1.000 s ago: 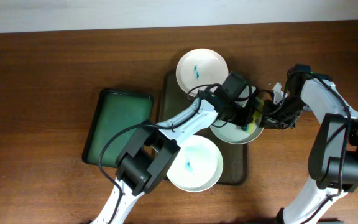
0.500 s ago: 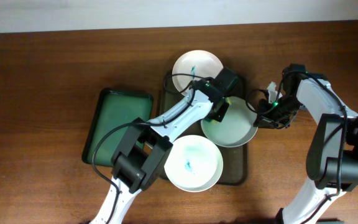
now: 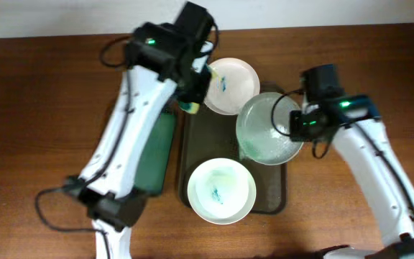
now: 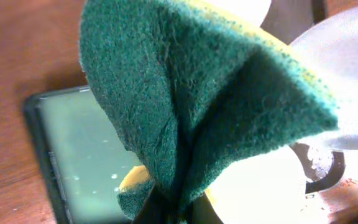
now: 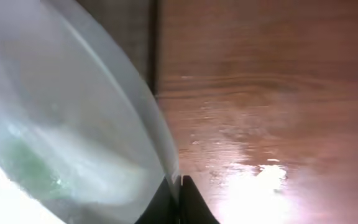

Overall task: Clean dirty plates on tray and stack at the side
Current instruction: 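Return the sponge to the water tray with the left gripper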

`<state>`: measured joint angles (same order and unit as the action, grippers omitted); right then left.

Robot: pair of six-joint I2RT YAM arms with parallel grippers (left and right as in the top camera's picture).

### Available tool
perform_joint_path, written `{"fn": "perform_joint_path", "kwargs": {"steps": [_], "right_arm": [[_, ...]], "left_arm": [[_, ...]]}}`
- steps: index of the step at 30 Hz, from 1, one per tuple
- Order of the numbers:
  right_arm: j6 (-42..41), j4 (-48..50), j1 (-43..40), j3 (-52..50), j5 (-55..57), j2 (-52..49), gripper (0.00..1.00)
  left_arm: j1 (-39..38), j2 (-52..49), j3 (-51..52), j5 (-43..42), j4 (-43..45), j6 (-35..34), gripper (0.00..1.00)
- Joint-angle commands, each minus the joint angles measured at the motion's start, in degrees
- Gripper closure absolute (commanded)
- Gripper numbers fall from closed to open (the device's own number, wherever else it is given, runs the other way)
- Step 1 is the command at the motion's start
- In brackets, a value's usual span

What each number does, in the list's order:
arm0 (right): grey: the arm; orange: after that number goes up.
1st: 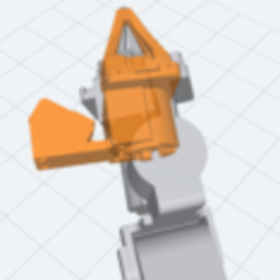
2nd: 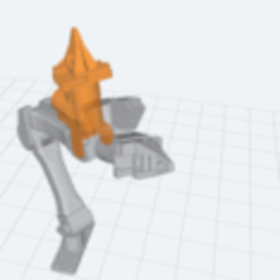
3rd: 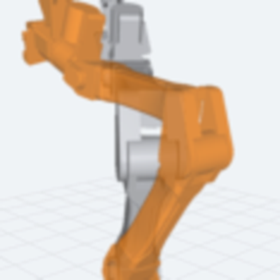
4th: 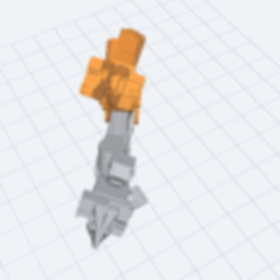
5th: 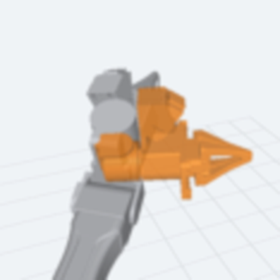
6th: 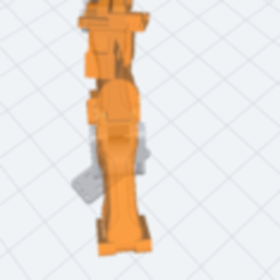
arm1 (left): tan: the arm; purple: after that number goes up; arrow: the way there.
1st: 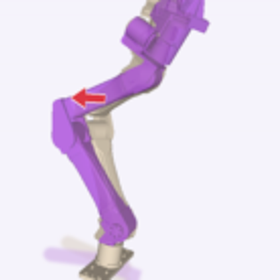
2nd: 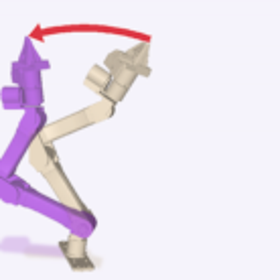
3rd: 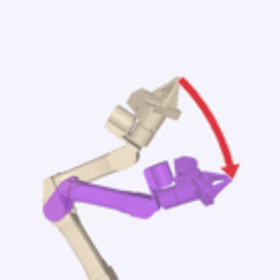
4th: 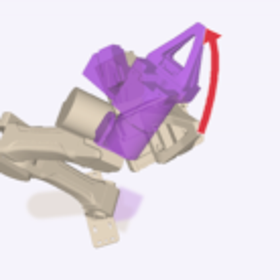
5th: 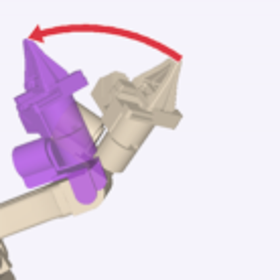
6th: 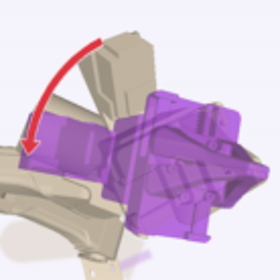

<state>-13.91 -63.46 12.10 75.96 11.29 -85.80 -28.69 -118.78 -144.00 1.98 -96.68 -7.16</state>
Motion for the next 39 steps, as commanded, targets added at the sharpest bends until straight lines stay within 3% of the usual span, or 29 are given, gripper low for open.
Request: {"fn": "perform_joint_path", "kwargs": {"steps": [1, 3, 7, 10, 13, 18, 19, 22, 26, 28, 31, 34, 39], "right_arm": [[-5.7, -0.24, 9.94, 0.22, 19.45, -0.17, 0.96], [-6.16, -1.79, 16.87, 0.22, 19.32, -0.17, 0.96], [-9.57, -4.15, 23.06, 0.22, 24.26, -0.17, 0.96], [-12.48, -8.24, 27.54, 0.22, 25.86, -0.17, 0.96], [-18.53, -12.7, 32.5, 0.22, 31.56, -0.17, 0.96], [-24.57, -12.83, 40.59, 0.2, 34.36, -0.9, 0.96], [-24.52, -12.83, 40.89, 0.2, 34.27, -1.7, 0.96], [-20.79, -13.22, 41.99, 0.11, 34.23, -4.17, 0.96], [-19.65, -13.94, 45.75, 0.11, 34.69, -6.62, 0.96], [-23.37, -14.8, 49.86, 0.11, 37.66, -6.62, 0.96], [-24.52, -16.55, 52.83, 0.11, 42.64, -6.62, 0.96], [-24.52, -16.74, 53.13, 0.11, 44.04, -6.62, 0.96], [-24.55, -16.72, 53.07, 0.13, 44.96, -6.56, 0.96]], "left_arm": [[1.81, 10.51, 1.81, 1.42, -0.04, 3.63, 1.0], [3.08, 17.33, 9.81, 5.55, -0.04, 3.54, 1.0], [9.2, 27.43, 31.71, 5.92, 2.8, -1.38, 1.0], [14.14, 30.21, 51.06, 2.67, 15.26, -2.62, 1.0], [17.9, 30.18, 64.0, -2.45, 27.78, -2.62, 1.0], [21.62, 30.14, 81.59, -3.78, 45.83, -2.6, 1.0], [21.62, 30.14, 84.98, -4.44, 49.16, -2.6, 0.91], [21.62, 30.51, 85.42, -5.09, 49.88, -2.56, 0.62], [21.62, 32.85, 79.12, -9.33, 46.58, -2.38, 0.49], [21.62, 35.54, 75.73, -9.29, 44.59, -2.38, 0.29], [21.64, 36.85, 75.67, -9.25, 44.59, -2.36, 0.11], [21.62, 36.79, 75.69, -9.07, 44.54, -2.36, 0.0], [21.62, 36.79, 75.69, -9.09, 44.5, -2.38, 0.0]]}}
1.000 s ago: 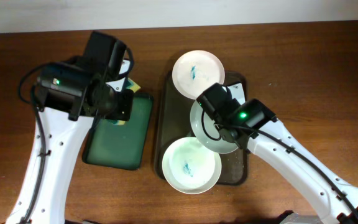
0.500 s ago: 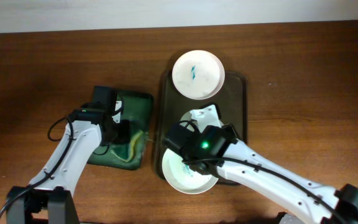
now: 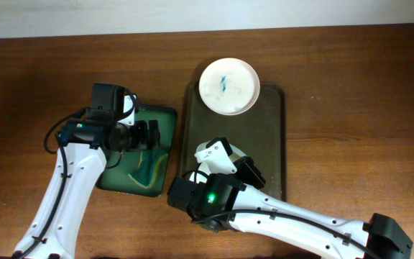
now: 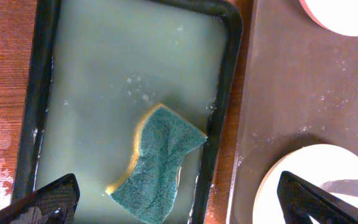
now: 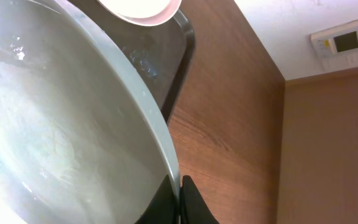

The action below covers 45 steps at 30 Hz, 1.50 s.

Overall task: Clean dirty plates on tray and stack at the side
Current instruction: 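Return the sponge to the water tray with the left gripper, then place the cleaned plate on the table right of the tray with the right gripper, then grasp the bottom plate's rim with the right gripper and lift it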

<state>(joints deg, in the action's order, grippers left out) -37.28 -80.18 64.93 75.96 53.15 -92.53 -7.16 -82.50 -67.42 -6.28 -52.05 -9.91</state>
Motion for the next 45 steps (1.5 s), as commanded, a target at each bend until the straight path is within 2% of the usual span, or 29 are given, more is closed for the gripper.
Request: {"fn": "perform_joint_path", "kwargs": {"steps": [1, 5, 8, 9, 11, 13, 14, 15, 19, 21, 22, 24, 26, 27, 29, 31, 33, 35, 38, 40, 42, 45], "right_arm": [[-1.2, 0.0, 0.24, 0.13, 3.06, 0.17, 0.96], [-1.22, 0.0, -0.52, 0.13, 3.04, 0.33, 0.96], [-4.42, -0.87, -6.45, 1.31, 0.96, 1.95, 0.96], [-4.35, -0.87, -11.63, 2.86, -2.14, 3.5, 0.96], [3.26, 0.31, -26.69, 7.8, -14.53, 6.75, 0.96], [17.99, 4.66, -38.93, 10.45, -31.41, 7.54, 0.96], [26.62, 7.65, -49.68, 10.93, -46.73, 7.52, 0.96], [28.52, 9.9, -60.46, 10.88, -56.61, 6.8, 0.95], [27.52, 14.84, -86.01, 10.49, -70.73, -1.66, 0.94], [25.94, 15.74, -90.75, 10.47, -70.73, -6.91, 0.93], [25.16, 16.22, -93.07, 10.47, -71.01, -12.59, 0.93], [25.18, 17.14, -93.96, 10.47, -70.95, -19.41, 0.93], [24.79, 19.37, -93.98, 10.6, -71.21, -20.85, 0.6], [24.94, 19.12, -93.77, 10.97, -71.38, -18.69, 0.49], [28.15, 15.89, -91.27, 10.97, -72.96, -10.01, 0.49], [31.54, 10.23, -84.46, 10.95, -73.07, -1.92, 0.49], [31.52, 4.92, -72.46, 10.49, -71.56, 3.34, 0.48], [30.99, 2.62, -59.54, 7.13, -68.91, 3.32, 0.49], [31.1, 11.02, -47.78, -5.97, -68.57, 2.34, 0.49], [31.04, 18.47, -47.32, -14.16, -69.33, 2.14, 0.5], [31.06, 26.25, -47.15, -22.1, -76.48, 2.1, 0.58], [26.25, 37.86, -46.75, -31.78, -76.98, 2.1, 0.68]], "left_arm": [[0.09, 0.5, -0.9, -0.81, -0.09, 0.37, 0.0], [0.09, 0.5, -0.9, -0.81, 0.13, 0.37, 0.0], [0.09, 0.5, -0.9, -0.81, 0.22, 0.37, 0.0], [0.09, 0.5, -0.9, -0.81, 0.63, 0.37, 0.0], [0.09, 0.5, -0.9, -0.83, 0.96, 0.37, 0.0], [0.09, 0.5, -0.9, -0.81, 1.05, 0.37, 0.0], [0.09, 0.5, -0.9, -0.83, 1.03, 0.37, 0.0], [0.09, 0.5, -0.9, -0.81, 1.05, 0.37, 0.0], [0.09, 0.5, -0.9, -0.81, 1.03, 0.37, 0.0], [0.09, 0.5, -0.9, -0.83, 0.98, 0.37, 0.0], [0.09, 0.5, -0.9, -0.81, 1.03, 0.37, 0.0], [0.09, 0.5, -0.9, -0.81, 1.25, 0.52, 0.0], [0.09, 0.5, -0.9, -0.81, 1.2, 0.57, 0.0], [0.09, 0.5, -0.9, -0.81, 1.03, 0.59, 0.0], [0.09, 0.5, -0.9, -1.29, 0.87, 2.38, 0.0], [-0.13, 0.5, -0.9, -3.93, 0.98, 3.43, 0.0], [-0.33, 0.5, -0.9, -5.31, 0.66, 5.11, 0.0], [-0.28, 0.5, -0.9, -4.13, -0.09, 5.05, 0.0], [-0.28, -0.22, -0.87, -0.35, -2.05, 5.05, 0.04], [-0.33, -1.64, -0.87, -0.35, -2.05, 5.05, 0.04], [-0.33, -3.56, -0.87, -0.37, -2.01, 5.05, 0.04], [-0.33, -7.23, -0.87, -1.6, -2.01, 5.05, 0.09]]}}
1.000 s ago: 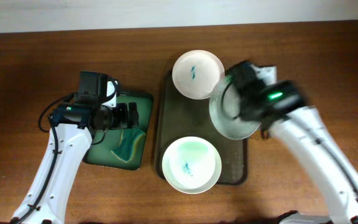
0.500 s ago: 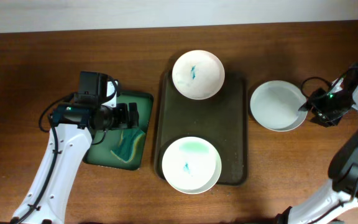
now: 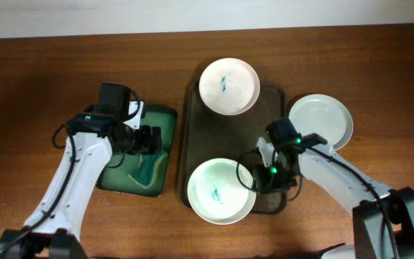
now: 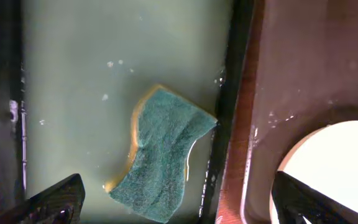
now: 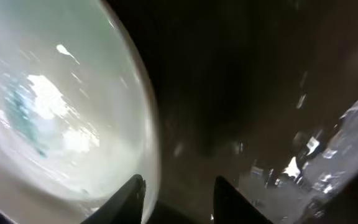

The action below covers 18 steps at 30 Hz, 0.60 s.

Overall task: Clean dirty plates on tray and stack at the side
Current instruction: 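Grasp the bottom plate's rim with the right gripper and lift it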

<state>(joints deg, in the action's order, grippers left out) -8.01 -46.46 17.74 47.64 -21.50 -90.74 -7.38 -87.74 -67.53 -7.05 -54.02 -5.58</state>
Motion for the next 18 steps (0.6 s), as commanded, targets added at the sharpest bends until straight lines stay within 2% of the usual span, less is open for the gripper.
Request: {"fn": "perform_joint_path", "kwargs": {"steps": [1, 3, 4, 5, 6, 11, 15, 16, 17, 18], "right_arm": [[-3.48, 5.42, 0.42, -4.39, -2.32, 0.31, 0.71], [-4.5, 6.03, 1.03, -5.33, -2.99, 0.31, 0.72], [-4.48, 6.86, 1.44, -5.6, -2.82, 0.31, 0.78], [-4.52, 8.02, 1.33, -5.57, -0.76, 0.31, 0.92], [-5.29, 8.41, 0.81, -5.07, 2.14, 0.33, 0.96], [-2.82, 7.74, -2.38, 7.93, 13.53, 0.37, 0.96], [-7.17, 8.94, -2.38, 9.05, 15.15, 0.31, 0.96], [-7.52, 8.85, -2.38, 9.05, 15.13, 0.31, 0.96], [-7.52, 8.85, -2.38, 9.05, 15.13, 0.31, 0.96], [-7.52, 8.59, -2.38, 9.05, 15.13, 0.31, 0.96]], "left_arm": [[-0.11, -2.47, -0.76, -0.87, -0.07, 0.74, 0.1], [-0.11, -2.47, -0.76, -0.87, -0.07, 0.72, 0.1], [-0.11, -2.47, -0.76, -0.87, -0.07, 0.72, 0.1], [-0.11, -2.47, -0.76, -0.87, -0.07, 0.72, 0.1], [-0.11, -2.47, -0.76, -0.87, -0.07, 0.74, 0.1], [-0.13, -2.58, -0.76, -0.87, -0.07, 0.74, 0.1], [-1.16, -4.28, 2.56, -0.83, 3.5, 0.72, 0.14], [-1.88, -5.53, 4.7, -0.42, 7.19, 0.74, 0.16], [-2.12, -7.28, 6.14, -0.44, 9.77, 0.74, 0.39], [-2.1, -9.22, 6.73, 0.07, 10.8, 0.74, 0.48]]}}
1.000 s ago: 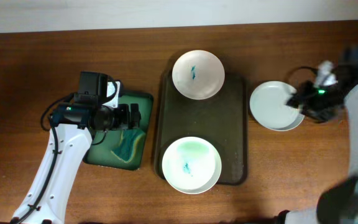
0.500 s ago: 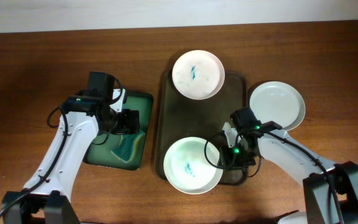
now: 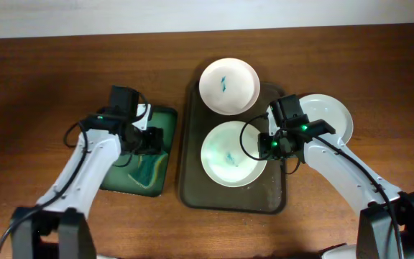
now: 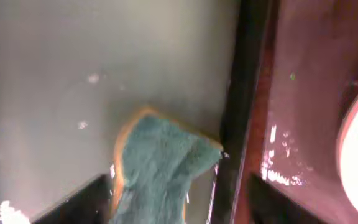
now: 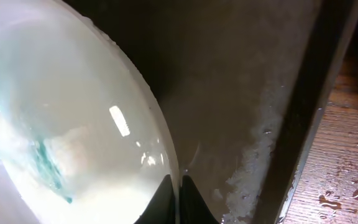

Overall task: Clean dirty plates on tray and stack at the side
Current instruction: 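Grasp the bottom plate's rim with the right gripper and lift it, then scrub the held plate with the sponge in the left gripper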

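Note:
A dirty white plate (image 3: 232,153) with a blue smear sits mid-tray, and my right gripper (image 3: 268,144) is shut on its right rim; the wrist view shows the fingertips (image 5: 179,194) pinching that rim of the plate (image 5: 61,124). A second smeared plate (image 3: 228,86) lies at the tray's far end. A clean plate (image 3: 329,119) rests on the table to the right. My left gripper (image 3: 149,140) is open low over the green-and-yellow sponge (image 4: 160,165) in the water tub (image 3: 121,176), one finger (image 4: 73,205) on each side.
The brown tray (image 3: 232,198) has wet foam on its floor near the right wall (image 5: 303,93). The tub's dark wall (image 4: 235,124) stands between the sponge and the tray. Wet wood table (image 5: 340,162) lies right of the tray.
My right gripper, open at the near plate's rim before, is now shut on it, and the plate has moved from the tray's front to its middle. The left gripper is lower over the sponge.
First my left gripper held the sponge aloft and the right held a wet plate over the tray. Then the sponge lay in the tub under the open left gripper. Later the clean plate lay on the table, right gripper open at the near plate, now gripping it.

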`<state>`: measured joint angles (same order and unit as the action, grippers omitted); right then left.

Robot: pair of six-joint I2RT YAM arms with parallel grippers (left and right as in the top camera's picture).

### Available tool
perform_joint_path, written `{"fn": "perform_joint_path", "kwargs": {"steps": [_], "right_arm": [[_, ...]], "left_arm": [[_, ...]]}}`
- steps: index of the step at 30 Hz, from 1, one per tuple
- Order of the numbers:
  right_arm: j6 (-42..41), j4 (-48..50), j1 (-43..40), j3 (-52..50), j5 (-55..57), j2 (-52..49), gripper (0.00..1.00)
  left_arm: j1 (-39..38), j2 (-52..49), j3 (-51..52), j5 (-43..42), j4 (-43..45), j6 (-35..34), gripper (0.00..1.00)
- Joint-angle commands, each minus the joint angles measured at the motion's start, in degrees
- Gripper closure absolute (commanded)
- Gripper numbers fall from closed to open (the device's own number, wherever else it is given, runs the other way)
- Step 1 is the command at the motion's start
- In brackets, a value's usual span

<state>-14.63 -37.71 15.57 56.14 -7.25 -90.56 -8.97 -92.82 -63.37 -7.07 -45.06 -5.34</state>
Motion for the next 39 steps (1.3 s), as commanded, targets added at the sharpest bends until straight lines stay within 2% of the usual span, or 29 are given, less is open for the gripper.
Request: {"fn": "perform_joint_path", "kwargs": {"steps": [1, 3, 4, 6, 11, 12, 13, 14, 15, 16, 19, 22, 23, 24, 26, 29, 30, 32, 36, 39], "right_arm": [[-0.9, -0.48, -0.22, 0.52, 0.87, 0.13, 0.96], [-0.9, -0.55, -0.22, 0.5, 0.87, 0.13, 0.96], [-0.9, -0.5, -0.22, 0.5, 0.87, 0.13, 0.96], [-0.9, -0.46, -0.22, 0.5, 0.87, 0.13, 0.96], [-0.9, -0.57, -0.22, 0.5, 0.9, 0.13, 0.95], [-0.9, -0.59, -0.22, 0.5, 0.87, 0.13, 0.96], [-0.9, -0.59, -0.22, 0.5, 0.87, 0.13, 0.95], [-0.87, -0.61, -0.22, 0.5, 0.87, 0.13, 0.95], [-0.9, -0.66, -0.22, 0.5, 0.9, 0.13, 0.95], [-0.87, -0.72, -0.24, 0.5, 0.9, 0.13, 0.95], [-0.87, -0.81, -0.22, 0.5, 0.87, 0.13, 0.94], [-0.9, -0.83, -0.22, 0.5, 0.87, 0.13, 0.94], [-0.9, -0.83, -0.22, 0.5, 0.87, 0.13, 0.94], [-0.9, -0.83, -0.22, 0.5, 0.87, 0.13, 0.94], [-0.87, -0.83, -0.22, 0.5, 0.9, 0.13, 0.94], [-0.87, -0.83, -0.22, 0.46, 0.92, 0.13, 0.94], [-0.87, -0.87, -0.22, 0.35, 0.94, 0.13, 0.94], [-0.87, -1.03, -0.22, 0.31, 0.92, 0.09, 0.94], [-0.87, -1.03, -0.22, 0.28, 0.92, 0.09, 0.94], [-0.87, -1.03, -0.22, 0.28, 0.92, 0.09, 0.94]], "left_arm": [[-0.5, -6.93, 2.71, 1.49, 2.03, 0.5, 0.56], [-0.76, -12.26, 2.71, -0.74, 1.99, 0.52, 0.7], [-0.9, -13.53, 2.71, -0.85, 2.16, 0.5, 0.86], [-0.98, -14.58, 2.69, -0.63, 2.62, 0.52, 1.0], [-0.98, -8.57, -5.86, -0.63, -3.5, 0.52, 1.0], [-0.98, -6.84, -7.45, -0.61, -4.87, 0.76, 0.89], [-0.98, -5.86, -7.69, -0.59, -5.9, 1.44, 0.64], [-1.01, -5.84, -7.67, -0.57, -7.1, 2.32, 0.46], [-1.01, -6.03, -7.45, -0.44, -8.41, 2.43, 0.36], [-1.01, -6.08, -6.78, -0.44, -9.94, 2.43, 0.35], [-1.01, -6.08, -0.98, -0.72, -7.56, 2.38, 0.48], [-1.01, -6.49, 9.16, -1.03, 4.98, 2.38, 0.6], [-1.01, -6.6, 10.25, -1.03, 6.86, 2.38, 0.74], [-1.01, -6.58, 10.36, -1.03, 7.41, 2.38, 1.0], [-0.98, -6.45, 8.22, -1.03, 5.44, 2.38, 1.0], [-0.98, -5.29, -0.46, -0.39, -4.28, 2.38, 1.0], [-1.01, -4.42, -6.1, -0.37, -9.97, 2.38, 1.0], [-1.01, -3.37, -11.17, 1.29, -13.81, 2.38, 1.0], [-1.01, -3.48, -11.34, 4.57, -14.43, 2.38, 1.0], [-1.01, -3.45, -11.45, 3.3, -14.84, 2.19, 1.0]]}}
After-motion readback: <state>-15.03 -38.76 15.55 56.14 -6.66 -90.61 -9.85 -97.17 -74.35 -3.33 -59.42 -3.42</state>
